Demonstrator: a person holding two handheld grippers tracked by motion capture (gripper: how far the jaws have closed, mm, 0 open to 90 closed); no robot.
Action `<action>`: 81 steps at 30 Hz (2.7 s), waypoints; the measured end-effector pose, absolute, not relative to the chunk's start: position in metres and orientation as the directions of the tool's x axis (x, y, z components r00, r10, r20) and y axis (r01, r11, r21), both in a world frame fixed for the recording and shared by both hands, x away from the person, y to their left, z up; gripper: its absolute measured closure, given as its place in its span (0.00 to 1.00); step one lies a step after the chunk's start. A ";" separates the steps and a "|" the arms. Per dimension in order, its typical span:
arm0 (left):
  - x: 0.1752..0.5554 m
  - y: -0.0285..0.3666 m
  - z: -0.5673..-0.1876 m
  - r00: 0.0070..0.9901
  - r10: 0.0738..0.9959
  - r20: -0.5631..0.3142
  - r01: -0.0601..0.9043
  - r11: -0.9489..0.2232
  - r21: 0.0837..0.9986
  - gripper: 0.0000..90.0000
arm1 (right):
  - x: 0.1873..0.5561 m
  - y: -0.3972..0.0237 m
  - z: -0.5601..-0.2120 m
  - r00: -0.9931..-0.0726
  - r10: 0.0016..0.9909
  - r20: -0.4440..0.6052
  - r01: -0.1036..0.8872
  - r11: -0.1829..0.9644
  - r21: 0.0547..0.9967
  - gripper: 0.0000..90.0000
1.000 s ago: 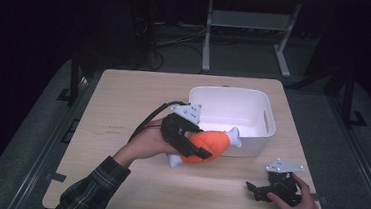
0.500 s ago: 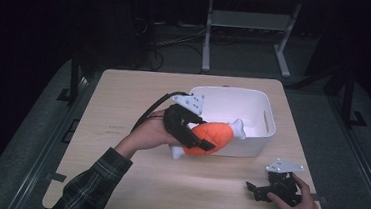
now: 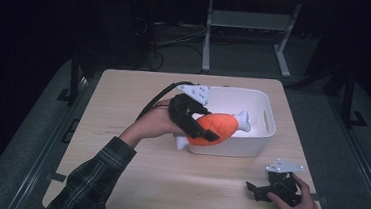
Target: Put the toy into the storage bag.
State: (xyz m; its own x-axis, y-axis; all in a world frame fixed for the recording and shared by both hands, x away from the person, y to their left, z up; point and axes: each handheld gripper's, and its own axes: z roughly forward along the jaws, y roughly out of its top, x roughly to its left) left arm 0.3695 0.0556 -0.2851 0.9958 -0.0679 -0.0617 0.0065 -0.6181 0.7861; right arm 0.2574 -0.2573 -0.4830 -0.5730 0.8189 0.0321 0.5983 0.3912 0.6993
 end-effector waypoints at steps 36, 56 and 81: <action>0.431 0.009 -0.296 0.993 -0.094 -0.074 -0.003 -0.638 0.770 0.45 | 0.257 -0.257 -0.483 -0.570 0.821 0.034 0.602 0.389 0.697 0.00; 0.441 -0.004 -0.318 0.986 -0.121 -0.112 0.006 -0.654 0.757 0.42 | 0.257 -0.257 -0.483 -0.571 0.820 0.035 0.602 0.389 0.697 0.00; 0.441 0.002 -0.312 0.988 -0.104 -0.113 0.021 -0.638 0.770 0.33 | 0.257 -0.257 -0.483 -0.570 0.821 0.034 0.602 0.390 0.697 0.00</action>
State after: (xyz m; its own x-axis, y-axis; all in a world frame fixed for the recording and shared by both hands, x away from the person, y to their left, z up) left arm 0.4406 0.0018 -0.3116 0.9882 -0.1039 -0.1127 0.0207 -0.6379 0.7698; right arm 0.2572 -0.2571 -0.4829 -0.5704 0.8207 0.0335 0.6018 0.3898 0.6971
